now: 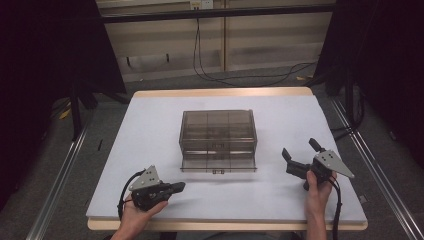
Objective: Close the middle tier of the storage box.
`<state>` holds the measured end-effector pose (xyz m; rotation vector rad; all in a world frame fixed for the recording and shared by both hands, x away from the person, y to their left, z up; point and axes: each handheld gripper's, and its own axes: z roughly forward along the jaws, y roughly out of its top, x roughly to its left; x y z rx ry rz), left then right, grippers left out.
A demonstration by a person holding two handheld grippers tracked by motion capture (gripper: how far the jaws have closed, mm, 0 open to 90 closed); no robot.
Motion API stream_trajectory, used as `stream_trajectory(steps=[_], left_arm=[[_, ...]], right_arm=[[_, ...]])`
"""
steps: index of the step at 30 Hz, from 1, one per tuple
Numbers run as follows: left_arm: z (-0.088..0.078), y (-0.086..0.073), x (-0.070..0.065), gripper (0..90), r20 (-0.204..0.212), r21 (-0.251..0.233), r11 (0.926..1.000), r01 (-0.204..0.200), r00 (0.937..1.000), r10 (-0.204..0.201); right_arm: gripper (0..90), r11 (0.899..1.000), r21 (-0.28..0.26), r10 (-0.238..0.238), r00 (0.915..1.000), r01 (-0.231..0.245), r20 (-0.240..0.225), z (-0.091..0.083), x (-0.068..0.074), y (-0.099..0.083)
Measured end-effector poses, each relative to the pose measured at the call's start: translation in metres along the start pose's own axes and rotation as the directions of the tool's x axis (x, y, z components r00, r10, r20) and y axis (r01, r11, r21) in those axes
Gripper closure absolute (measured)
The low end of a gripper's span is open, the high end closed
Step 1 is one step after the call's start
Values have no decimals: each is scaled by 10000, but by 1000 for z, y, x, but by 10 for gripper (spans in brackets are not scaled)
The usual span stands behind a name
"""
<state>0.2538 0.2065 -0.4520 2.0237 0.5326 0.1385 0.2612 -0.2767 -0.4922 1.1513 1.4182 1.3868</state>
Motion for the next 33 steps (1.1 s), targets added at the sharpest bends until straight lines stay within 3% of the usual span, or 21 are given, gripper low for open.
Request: stream_trajectory(steps=[3, 10, 14, 19, 24, 26, 33], left_arm=[[3, 3, -5, 900, -24, 164, 9998, -120, 9999, 120], [16, 8, -10, 900, 352, 323, 9991, -289, 9990, 277], [21, 8, -8, 900, 430, 462, 9988, -141, 9990, 121], [26, 9, -6, 900, 403, 860, 9959, -268, 9989, 234], [34, 11, -6, 900, 722, 857, 9962, -119, 9974, 57], [38, 14, -4, 900, 781, 1065, 9938, -329, 9966, 246], [50, 24, -1, 900, 911, 1197, 9918, -456, 9952, 347]], right_arm=[[0, 10000, 2, 15, 10000, -15, 8, 0, 0, 0], [0, 10000, 0, -17, 10000, 17, -3, 0, 0, 0], [0, 10000, -4, 19, 10000, -19, -15, 0, 0, 0], [0, 10000, -7, 38, 10000, -38, -9, 0, 0, 0], [0, 10000, -3, 2, 10000, -2, -21, 0, 0, 0], [0, 10000, 34, -11, 10000, 11, -64, 0, 0, 0], [0, 10000, 70, -30, 10000, 31, -74, 1, 0, 0]])
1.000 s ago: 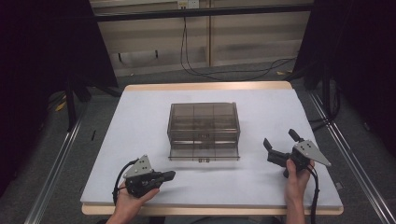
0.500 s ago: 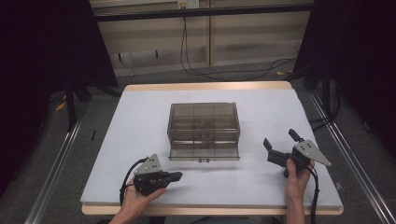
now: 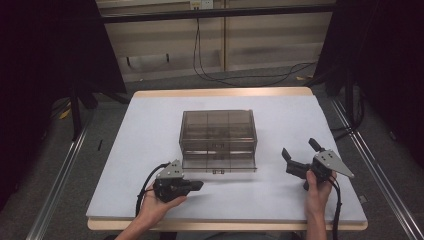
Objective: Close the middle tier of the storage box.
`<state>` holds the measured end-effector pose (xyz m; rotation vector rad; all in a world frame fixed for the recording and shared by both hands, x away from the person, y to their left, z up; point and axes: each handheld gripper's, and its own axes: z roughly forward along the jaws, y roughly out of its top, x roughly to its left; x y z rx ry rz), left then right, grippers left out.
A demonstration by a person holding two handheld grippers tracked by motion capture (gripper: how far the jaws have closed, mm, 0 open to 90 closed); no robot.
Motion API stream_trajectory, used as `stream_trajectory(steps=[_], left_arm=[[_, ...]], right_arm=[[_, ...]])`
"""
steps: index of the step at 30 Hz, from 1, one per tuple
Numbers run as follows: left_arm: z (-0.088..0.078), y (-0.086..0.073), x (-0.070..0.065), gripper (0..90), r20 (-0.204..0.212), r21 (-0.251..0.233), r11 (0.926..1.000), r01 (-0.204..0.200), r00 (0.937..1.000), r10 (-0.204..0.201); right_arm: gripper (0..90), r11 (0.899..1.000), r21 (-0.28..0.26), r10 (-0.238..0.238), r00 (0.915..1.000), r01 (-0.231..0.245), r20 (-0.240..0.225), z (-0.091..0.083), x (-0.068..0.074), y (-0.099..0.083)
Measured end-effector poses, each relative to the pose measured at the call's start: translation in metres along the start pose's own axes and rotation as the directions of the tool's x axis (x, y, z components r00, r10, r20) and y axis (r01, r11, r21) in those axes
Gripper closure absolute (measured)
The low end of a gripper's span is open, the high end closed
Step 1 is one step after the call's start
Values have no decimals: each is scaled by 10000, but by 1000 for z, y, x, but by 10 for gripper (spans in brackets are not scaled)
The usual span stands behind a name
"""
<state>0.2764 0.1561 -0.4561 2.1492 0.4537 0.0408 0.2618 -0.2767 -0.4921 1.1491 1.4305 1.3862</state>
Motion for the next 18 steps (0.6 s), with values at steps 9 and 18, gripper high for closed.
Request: stream_trajectory(steps=[9, 18], left_arm=[[9, 10, 1, 900, 148, 43, 9999, -161, 9998, 161], [17, 13, 6, 900, 231, 254, 9994, -230, 9995, 224]], right_arm=[[0, 10000, 15, -13, 10000, 13, 20, 0, 0, 0], [0, 10000, 26, -3, 10000, 3, 13, 0, 0, 0]])
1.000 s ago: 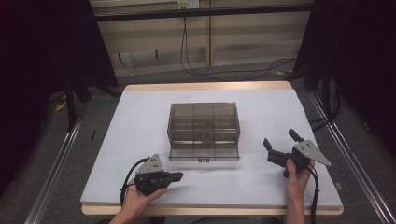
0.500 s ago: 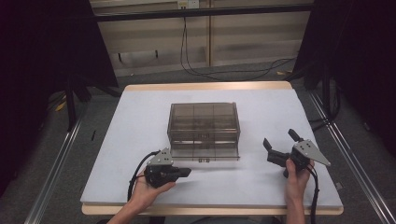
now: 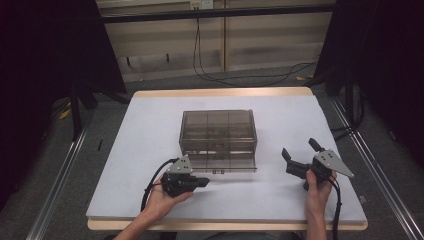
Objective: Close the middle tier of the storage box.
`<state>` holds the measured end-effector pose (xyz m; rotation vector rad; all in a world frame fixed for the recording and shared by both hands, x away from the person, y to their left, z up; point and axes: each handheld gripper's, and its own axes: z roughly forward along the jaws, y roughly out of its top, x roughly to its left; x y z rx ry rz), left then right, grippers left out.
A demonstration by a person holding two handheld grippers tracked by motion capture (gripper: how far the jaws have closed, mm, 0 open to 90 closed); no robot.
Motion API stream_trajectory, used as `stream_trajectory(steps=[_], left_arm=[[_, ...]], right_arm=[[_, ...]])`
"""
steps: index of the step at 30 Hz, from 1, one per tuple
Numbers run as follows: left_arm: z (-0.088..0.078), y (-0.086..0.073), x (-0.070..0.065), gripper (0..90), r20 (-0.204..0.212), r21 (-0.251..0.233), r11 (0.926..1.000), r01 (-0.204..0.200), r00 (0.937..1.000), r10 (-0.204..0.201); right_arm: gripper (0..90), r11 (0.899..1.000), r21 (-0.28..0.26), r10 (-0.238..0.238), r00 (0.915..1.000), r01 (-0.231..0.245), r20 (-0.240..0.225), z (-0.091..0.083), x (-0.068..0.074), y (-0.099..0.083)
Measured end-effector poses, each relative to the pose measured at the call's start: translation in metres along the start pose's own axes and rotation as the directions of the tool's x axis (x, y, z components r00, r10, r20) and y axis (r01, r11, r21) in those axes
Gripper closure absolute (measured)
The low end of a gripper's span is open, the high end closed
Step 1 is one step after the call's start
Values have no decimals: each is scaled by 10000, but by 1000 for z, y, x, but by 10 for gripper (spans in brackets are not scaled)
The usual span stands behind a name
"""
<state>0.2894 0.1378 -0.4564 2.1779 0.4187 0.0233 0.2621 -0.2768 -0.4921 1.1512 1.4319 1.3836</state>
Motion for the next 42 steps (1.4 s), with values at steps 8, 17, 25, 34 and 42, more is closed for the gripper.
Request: stream_trajectory(steps=[8, 17, 25, 34, 42], left_arm=[[4, -2, 2, 900, -59, 84, 10000, 28, 10000, -27], [11, -3, 8, 900, -169, 150, 9998, 152, 9997, -149], [14, -2, 11, 900, -299, 341, 9989, 325, 9991, -314], [20, -1, 13, 900, -293, 330, 9989, 336, 9990, -326], [22, 0, 16, 900, -353, 293, 9988, 395, 9986, -385]], right_arm=[[0, 10000, -17, 10, 10000, -10, -1, 0, 0, 0], [0, 10000, -18, 6, 10000, -6, -18, 0, 0, 0], [0, 10000, -18, 2, 10000, -2, -16, 0, 0, 0], [0, 10000, -27, 13, 10000, -13, -18, 0, 0, 0], [0, 10000, -21, 20, 10000, -20, -18, 0, 0, 0]])
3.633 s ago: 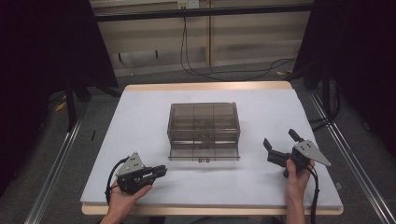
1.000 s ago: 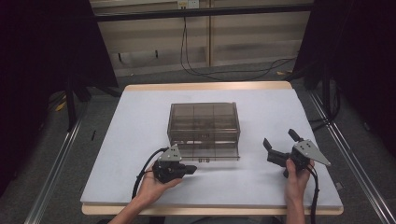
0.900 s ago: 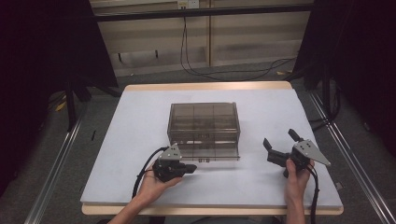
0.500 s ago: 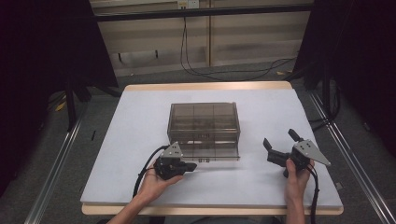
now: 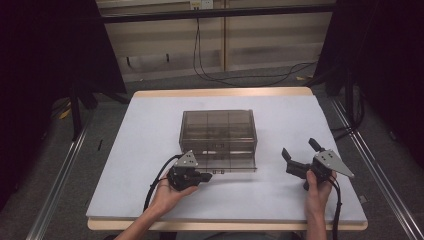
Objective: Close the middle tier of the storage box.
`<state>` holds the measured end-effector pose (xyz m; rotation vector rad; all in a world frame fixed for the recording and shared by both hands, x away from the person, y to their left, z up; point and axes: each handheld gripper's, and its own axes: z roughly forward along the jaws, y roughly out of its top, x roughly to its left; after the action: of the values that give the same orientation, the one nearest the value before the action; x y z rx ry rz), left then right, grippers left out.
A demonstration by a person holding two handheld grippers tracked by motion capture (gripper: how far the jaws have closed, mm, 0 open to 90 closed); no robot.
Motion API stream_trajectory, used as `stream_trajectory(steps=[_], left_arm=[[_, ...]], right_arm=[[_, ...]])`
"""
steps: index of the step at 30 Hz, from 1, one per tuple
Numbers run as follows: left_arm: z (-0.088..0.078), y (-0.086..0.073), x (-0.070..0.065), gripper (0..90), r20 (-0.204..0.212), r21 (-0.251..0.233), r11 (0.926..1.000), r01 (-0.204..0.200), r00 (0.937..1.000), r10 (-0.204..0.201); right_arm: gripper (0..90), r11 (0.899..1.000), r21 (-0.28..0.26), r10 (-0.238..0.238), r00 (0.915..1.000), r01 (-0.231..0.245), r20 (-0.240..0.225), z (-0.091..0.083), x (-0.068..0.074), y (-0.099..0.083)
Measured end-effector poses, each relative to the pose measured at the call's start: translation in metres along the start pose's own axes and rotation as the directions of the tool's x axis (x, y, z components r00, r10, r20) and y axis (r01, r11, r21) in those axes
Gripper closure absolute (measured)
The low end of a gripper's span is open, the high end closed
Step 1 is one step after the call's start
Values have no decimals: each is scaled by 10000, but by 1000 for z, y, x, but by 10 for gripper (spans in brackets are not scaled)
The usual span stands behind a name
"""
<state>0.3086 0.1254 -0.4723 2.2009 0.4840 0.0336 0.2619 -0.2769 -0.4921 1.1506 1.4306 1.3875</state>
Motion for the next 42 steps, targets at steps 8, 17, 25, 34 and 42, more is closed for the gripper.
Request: stream_trajectory(steps=[8, 17, 25, 34, 42], left_arm=[[1, 1, 3, 900, -83, -126, 9997, 207, 9997, -208], [4, 3, 3, 900, -168, -32, 9999, 112, 9998, -112], [4, 3, 3, 900, -113, -92, 9997, 218, 9997, -219], [7, 7, 2, 900, -88, 88, 9999, 60, 9999, -59], [0, 8, 3, 900, -48, -458, 9988, 164, 9999, -166]], right_arm=[[0, 10000, 11, 6, 10000, -6, 20, 0, 0, 0], [0, 10000, 3, -14, 10000, 14, -5, 0, 0, 0], [0, 10000, -17, -11, 10000, 11, -12, 0, 0, 0], [0, 10000, -11, 4, 10000, -4, -7, 0, 0, 0], [0, 10000, -19, -19, 10000, 19, 3, 0, 0, 0]])
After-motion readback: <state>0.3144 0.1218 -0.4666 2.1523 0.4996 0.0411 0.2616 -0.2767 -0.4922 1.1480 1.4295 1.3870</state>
